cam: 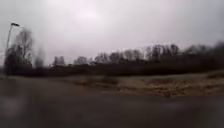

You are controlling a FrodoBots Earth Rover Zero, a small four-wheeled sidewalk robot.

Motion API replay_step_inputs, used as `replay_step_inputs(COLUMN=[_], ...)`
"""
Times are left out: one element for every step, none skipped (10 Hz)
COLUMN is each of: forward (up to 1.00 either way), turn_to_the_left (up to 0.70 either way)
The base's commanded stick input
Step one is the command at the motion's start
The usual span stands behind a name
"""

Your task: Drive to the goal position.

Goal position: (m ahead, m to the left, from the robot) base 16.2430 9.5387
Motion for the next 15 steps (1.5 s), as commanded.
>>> replay_step_inputs(forward=[0.00, 0.00, 0.00, 0.00, 0.00, 0.00, 0.00, 0.00, 0.00, 0.00, 0.00, 0.00, 0.00, 0.00, 0.00], turn_to_the_left=[0.70, 0.70, 0.70, 0.70, 0.70, 0.70, 0.70, 0.70, 0.70, 0.70, 0.70, 0.70, 0.70, 0.70, 0.70])
